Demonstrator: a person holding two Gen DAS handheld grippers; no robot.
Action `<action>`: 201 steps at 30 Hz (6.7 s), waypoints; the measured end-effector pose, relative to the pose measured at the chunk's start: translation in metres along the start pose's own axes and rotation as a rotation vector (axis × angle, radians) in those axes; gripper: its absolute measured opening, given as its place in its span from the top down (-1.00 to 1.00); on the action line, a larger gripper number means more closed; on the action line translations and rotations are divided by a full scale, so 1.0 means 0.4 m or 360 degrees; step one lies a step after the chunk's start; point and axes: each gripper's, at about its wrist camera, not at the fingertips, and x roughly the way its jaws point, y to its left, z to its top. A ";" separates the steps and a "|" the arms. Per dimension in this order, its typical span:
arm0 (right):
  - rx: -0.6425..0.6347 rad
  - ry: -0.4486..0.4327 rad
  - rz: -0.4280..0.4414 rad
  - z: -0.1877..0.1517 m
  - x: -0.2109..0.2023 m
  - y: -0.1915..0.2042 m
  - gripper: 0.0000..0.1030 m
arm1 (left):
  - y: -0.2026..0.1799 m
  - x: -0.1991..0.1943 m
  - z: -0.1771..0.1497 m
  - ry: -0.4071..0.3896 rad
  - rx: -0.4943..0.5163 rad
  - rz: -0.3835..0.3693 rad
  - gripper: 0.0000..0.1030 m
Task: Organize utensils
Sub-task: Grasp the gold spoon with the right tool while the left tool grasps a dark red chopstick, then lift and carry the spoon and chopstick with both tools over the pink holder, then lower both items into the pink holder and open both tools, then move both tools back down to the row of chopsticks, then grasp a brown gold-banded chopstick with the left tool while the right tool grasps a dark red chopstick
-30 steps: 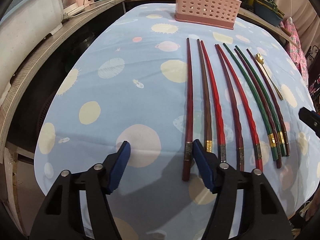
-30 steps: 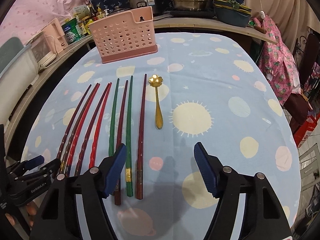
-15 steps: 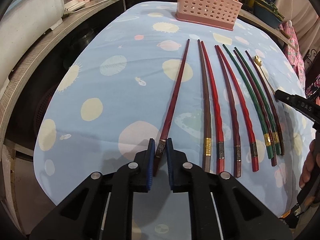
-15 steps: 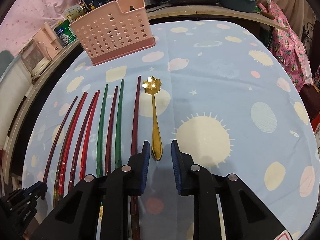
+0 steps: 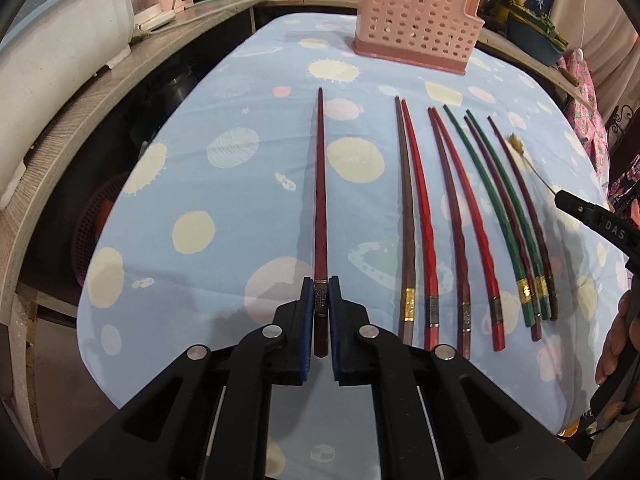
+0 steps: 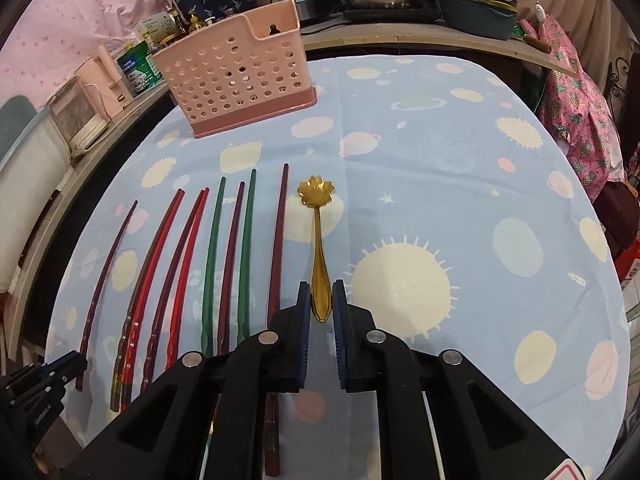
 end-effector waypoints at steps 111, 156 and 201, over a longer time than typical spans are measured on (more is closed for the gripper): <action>-0.0093 -0.0127 -0.0012 -0.067 -0.175 0.009 0.07 | -0.047 -0.095 0.085 -0.0298 0.0015 0.0124 0.01; -0.0138 0.0052 -0.0005 -0.197 -0.061 0.045 0.51 | -0.071 -0.003 -0.032 -0.0094 0.0069 0.0054 -0.11; -0.0157 0.0069 -0.0010 -0.195 -0.056 0.043 0.85 | -0.071 0.024 -0.043 -0.0001 0.0051 -0.0077 0.84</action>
